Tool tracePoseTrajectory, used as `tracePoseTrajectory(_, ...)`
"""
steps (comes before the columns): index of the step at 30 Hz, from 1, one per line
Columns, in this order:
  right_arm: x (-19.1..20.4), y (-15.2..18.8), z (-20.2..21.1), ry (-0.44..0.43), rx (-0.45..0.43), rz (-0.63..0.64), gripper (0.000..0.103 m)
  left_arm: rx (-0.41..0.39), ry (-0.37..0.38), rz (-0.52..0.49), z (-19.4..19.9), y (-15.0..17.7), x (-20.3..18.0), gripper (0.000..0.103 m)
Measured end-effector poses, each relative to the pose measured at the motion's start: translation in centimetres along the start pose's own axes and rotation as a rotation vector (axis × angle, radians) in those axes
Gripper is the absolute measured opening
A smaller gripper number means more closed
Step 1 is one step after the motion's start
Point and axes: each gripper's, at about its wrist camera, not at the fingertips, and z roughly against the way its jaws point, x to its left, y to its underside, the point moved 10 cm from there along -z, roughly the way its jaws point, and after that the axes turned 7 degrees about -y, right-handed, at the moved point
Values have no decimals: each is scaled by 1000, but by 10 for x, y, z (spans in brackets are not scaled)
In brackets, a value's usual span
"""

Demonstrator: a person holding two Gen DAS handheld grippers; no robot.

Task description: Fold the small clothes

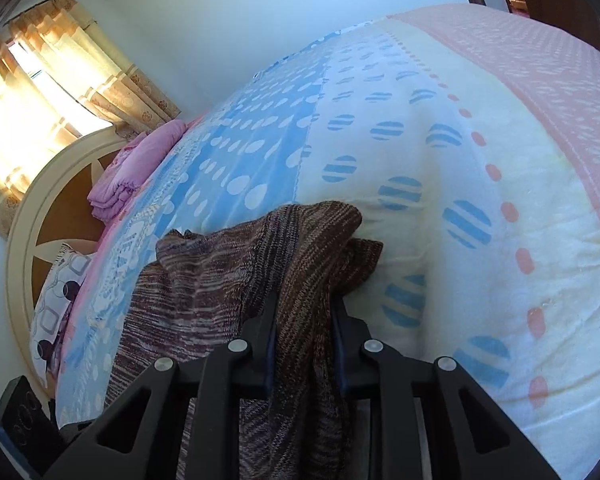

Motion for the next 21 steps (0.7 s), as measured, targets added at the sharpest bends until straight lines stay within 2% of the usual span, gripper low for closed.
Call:
tracePoseTrajectory(5,24,-2,18,-9,-37,23,22,-4,5,15,20,0,3,16)
tracePoseTrajectory(12,64,13,29,-44,-20,50,21,-16,-5,1,54,14,11,16)
tracePoseTrajectory(21,126,46,13,-101,29,96,21,-11,-53,16,96,49,40,15)
